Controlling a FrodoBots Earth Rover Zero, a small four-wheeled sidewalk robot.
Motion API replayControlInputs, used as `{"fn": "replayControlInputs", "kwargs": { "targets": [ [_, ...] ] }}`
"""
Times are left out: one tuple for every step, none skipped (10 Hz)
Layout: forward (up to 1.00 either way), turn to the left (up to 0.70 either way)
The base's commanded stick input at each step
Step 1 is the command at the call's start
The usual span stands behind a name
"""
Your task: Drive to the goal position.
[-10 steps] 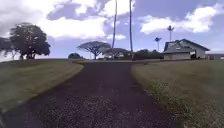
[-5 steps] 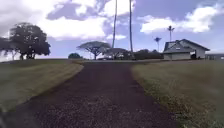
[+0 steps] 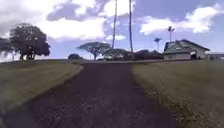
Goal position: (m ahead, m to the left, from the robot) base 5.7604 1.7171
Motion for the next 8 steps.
{"fn": "replayControlInputs", "kwargs": {
  "targets": [
    [0.5,0.0],
    [0.5,0.0],
    [0.5,0.0],
    [0.5,0.0],
    [0.5,0.0],
    [0.5,0.0],
    [0.5,0.0],
    [0.5,0.0]
  ]
}}
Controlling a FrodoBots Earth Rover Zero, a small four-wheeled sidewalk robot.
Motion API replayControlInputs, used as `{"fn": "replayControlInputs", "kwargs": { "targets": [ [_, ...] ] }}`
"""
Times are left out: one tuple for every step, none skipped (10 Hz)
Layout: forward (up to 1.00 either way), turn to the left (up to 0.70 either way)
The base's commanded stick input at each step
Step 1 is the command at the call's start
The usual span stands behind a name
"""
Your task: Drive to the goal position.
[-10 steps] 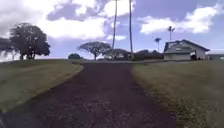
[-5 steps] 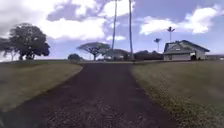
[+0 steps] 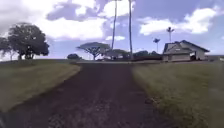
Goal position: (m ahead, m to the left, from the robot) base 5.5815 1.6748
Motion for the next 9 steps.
{"fn": "replayControlInputs", "kwargs": {
  "targets": [
    [0.5,0.0],
    [0.5,0.0],
    [0.5,0.0],
    [0.5,0.0],
    [0.5,0.0],
    [0.5,0.0],
    [0.5,0.0],
    [0.5,0.0],
    [0.5,0.0]
  ]
}}
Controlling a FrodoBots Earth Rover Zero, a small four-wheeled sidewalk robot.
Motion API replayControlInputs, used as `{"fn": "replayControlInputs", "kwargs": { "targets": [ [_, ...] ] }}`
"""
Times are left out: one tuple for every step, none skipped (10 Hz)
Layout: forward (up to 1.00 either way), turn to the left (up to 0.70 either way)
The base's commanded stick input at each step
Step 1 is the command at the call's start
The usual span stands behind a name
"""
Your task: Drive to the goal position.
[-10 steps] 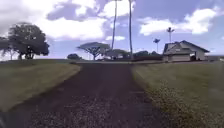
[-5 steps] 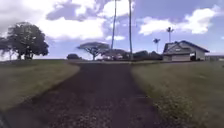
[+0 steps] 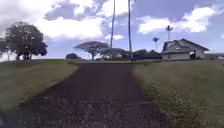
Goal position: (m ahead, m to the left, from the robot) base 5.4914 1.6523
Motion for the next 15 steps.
{"fn": "replayControlInputs", "kwargs": {
  "targets": [
    [0.5,0.0],
    [0.5,0.0],
    [0.5,0.0],
    [0.5,0.0],
    [0.5,0.0],
    [0.5,0.0],
    [0.5,0.0],
    [0.5,0.0],
    [0.5,0.0],
    [0.5,0.0],
    [0.5,0.0],
    [0.5,0.0],
    [0.5,0.0],
    [0.5,0.0],
    [0.5,0.0]
  ]
}}
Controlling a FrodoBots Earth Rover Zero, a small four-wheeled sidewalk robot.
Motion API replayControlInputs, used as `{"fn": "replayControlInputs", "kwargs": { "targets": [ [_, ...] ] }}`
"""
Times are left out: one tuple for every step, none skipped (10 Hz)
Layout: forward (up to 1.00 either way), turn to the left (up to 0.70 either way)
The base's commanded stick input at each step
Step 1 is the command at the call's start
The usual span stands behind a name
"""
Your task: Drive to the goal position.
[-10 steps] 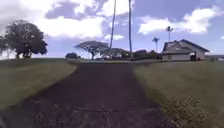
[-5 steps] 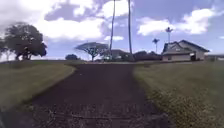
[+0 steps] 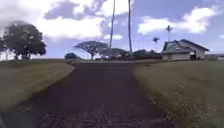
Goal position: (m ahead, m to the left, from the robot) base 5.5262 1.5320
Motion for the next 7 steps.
{"fn": "replayControlInputs", "kwargs": {
  "targets": [
    [0.5,0.0],
    [0.5,0.0],
    [0.5,0.0],
    [0.5,0.0],
    [0.5,0.0],
    [0.5,0.0],
    [0.5,0.0]
  ]
}}
